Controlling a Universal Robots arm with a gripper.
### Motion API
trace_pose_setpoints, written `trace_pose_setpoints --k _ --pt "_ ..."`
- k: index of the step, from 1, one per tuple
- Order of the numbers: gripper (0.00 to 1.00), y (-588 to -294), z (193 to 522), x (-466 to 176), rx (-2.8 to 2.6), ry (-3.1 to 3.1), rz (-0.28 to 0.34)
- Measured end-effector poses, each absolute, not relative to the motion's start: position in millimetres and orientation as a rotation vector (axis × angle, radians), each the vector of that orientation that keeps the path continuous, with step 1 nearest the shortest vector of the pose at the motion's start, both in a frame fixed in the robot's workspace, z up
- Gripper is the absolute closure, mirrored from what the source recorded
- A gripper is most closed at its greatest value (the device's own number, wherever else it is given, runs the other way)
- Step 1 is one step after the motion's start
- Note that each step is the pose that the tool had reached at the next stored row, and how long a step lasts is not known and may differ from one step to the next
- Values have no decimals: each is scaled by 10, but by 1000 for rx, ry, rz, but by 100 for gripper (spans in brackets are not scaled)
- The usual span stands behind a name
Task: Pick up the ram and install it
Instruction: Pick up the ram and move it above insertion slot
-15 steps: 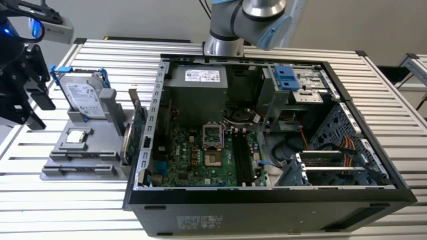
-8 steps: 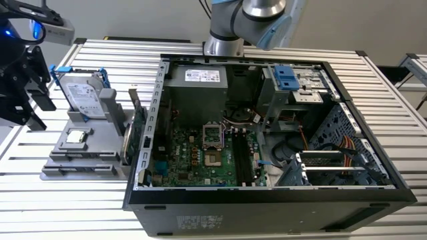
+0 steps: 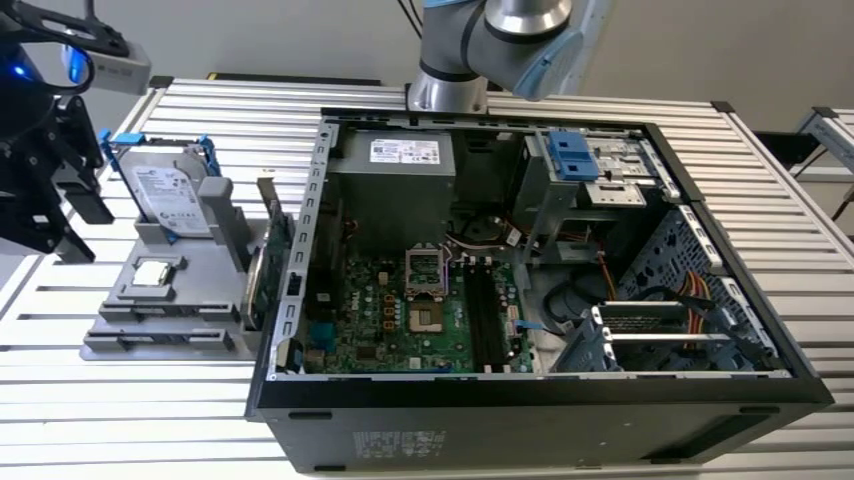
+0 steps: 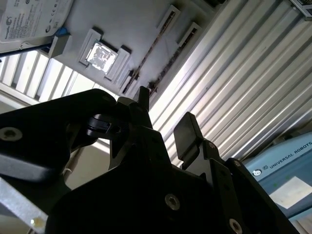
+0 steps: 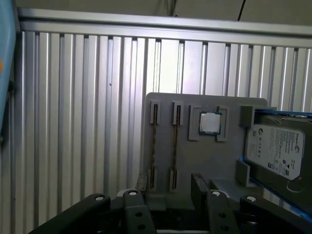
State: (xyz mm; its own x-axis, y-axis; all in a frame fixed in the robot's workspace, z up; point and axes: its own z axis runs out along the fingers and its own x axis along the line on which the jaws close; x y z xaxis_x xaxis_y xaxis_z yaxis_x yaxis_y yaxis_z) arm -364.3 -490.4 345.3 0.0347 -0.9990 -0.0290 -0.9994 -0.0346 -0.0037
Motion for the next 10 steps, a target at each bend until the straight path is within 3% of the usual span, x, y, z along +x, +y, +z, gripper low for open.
trace_pose_setpoints --k 10 --pt "0 -4904 3416 -3643 -2243 2167 28"
